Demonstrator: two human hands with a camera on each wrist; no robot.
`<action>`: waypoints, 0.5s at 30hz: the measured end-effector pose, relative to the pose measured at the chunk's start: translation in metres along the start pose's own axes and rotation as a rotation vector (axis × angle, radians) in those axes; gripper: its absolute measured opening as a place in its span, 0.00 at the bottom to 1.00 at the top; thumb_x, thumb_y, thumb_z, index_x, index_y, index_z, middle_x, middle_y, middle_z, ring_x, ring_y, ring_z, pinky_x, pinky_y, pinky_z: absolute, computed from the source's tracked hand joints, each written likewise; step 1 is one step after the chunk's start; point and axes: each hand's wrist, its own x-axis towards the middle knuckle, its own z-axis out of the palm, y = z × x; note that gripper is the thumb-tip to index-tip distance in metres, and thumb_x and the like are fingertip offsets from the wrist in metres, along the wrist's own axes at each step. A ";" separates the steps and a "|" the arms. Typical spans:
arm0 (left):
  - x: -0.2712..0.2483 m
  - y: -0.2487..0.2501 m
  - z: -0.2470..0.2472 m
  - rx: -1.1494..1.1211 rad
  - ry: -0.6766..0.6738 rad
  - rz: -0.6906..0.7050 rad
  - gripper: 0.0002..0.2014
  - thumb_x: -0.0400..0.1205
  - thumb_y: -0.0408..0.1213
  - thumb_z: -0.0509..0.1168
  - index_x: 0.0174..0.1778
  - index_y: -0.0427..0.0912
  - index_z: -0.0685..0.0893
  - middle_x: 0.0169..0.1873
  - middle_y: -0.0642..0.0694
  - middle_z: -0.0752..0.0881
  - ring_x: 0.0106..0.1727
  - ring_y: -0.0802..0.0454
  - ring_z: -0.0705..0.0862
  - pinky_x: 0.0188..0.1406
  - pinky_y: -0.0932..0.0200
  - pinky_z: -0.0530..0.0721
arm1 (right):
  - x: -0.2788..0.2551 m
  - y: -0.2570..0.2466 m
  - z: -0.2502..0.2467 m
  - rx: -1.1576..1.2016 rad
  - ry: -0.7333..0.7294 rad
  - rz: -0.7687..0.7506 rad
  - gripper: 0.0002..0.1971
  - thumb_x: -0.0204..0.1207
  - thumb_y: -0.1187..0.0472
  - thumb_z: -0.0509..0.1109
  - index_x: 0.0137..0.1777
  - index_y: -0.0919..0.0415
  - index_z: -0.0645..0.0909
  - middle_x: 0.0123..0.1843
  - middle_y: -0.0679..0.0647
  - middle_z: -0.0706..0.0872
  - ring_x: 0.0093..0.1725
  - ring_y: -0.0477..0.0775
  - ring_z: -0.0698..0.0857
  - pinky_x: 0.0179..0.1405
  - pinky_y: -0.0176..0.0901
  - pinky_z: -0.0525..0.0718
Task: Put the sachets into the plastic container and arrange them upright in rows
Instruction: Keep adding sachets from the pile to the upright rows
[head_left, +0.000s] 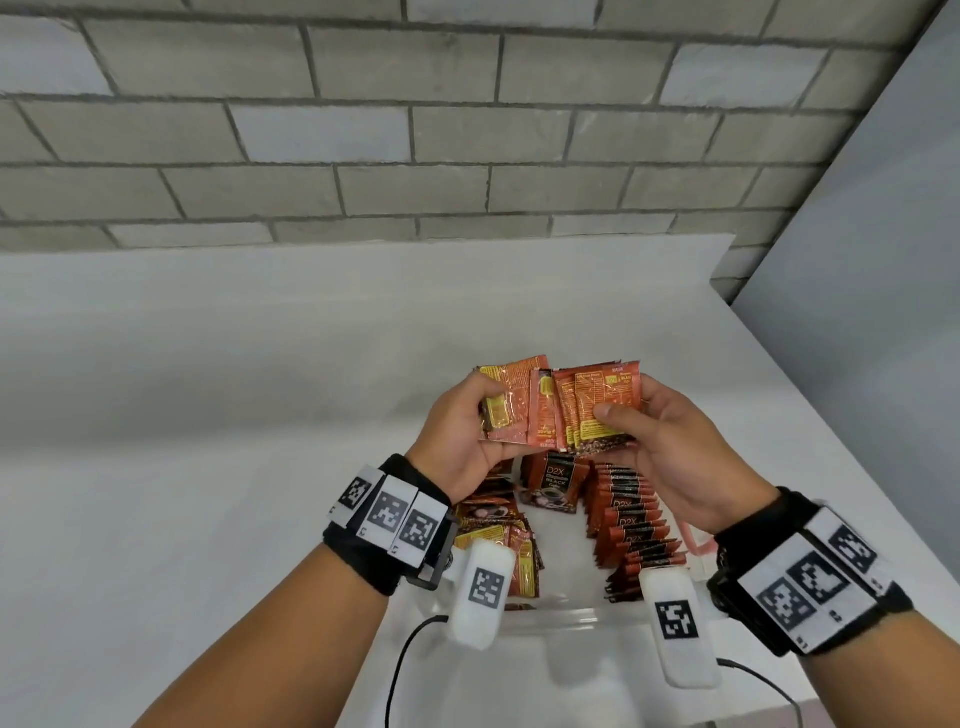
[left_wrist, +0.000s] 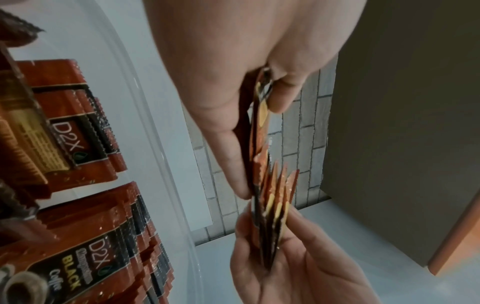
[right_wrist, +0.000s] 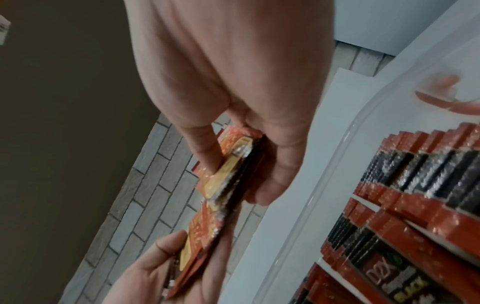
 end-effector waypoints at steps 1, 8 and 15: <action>0.001 0.001 0.000 0.004 0.006 0.002 0.12 0.86 0.32 0.51 0.56 0.35 0.80 0.50 0.34 0.87 0.49 0.39 0.87 0.53 0.37 0.86 | 0.000 0.000 0.000 -0.017 -0.004 -0.010 0.13 0.80 0.67 0.64 0.62 0.60 0.79 0.55 0.55 0.90 0.54 0.54 0.88 0.53 0.48 0.86; 0.002 0.006 -0.005 0.224 -0.019 0.068 0.03 0.81 0.29 0.65 0.49 0.39 0.81 0.39 0.42 0.90 0.36 0.45 0.90 0.32 0.51 0.90 | 0.002 -0.012 -0.005 -0.031 0.013 -0.084 0.12 0.81 0.70 0.61 0.60 0.60 0.79 0.53 0.55 0.89 0.52 0.52 0.87 0.53 0.47 0.83; 0.004 0.001 -0.001 0.348 -0.062 0.040 0.22 0.73 0.48 0.68 0.55 0.35 0.83 0.42 0.34 0.88 0.36 0.42 0.88 0.28 0.52 0.89 | 0.005 -0.021 -0.003 -0.193 -0.101 -0.021 0.12 0.79 0.69 0.65 0.62 0.62 0.78 0.56 0.59 0.88 0.54 0.57 0.87 0.58 0.55 0.84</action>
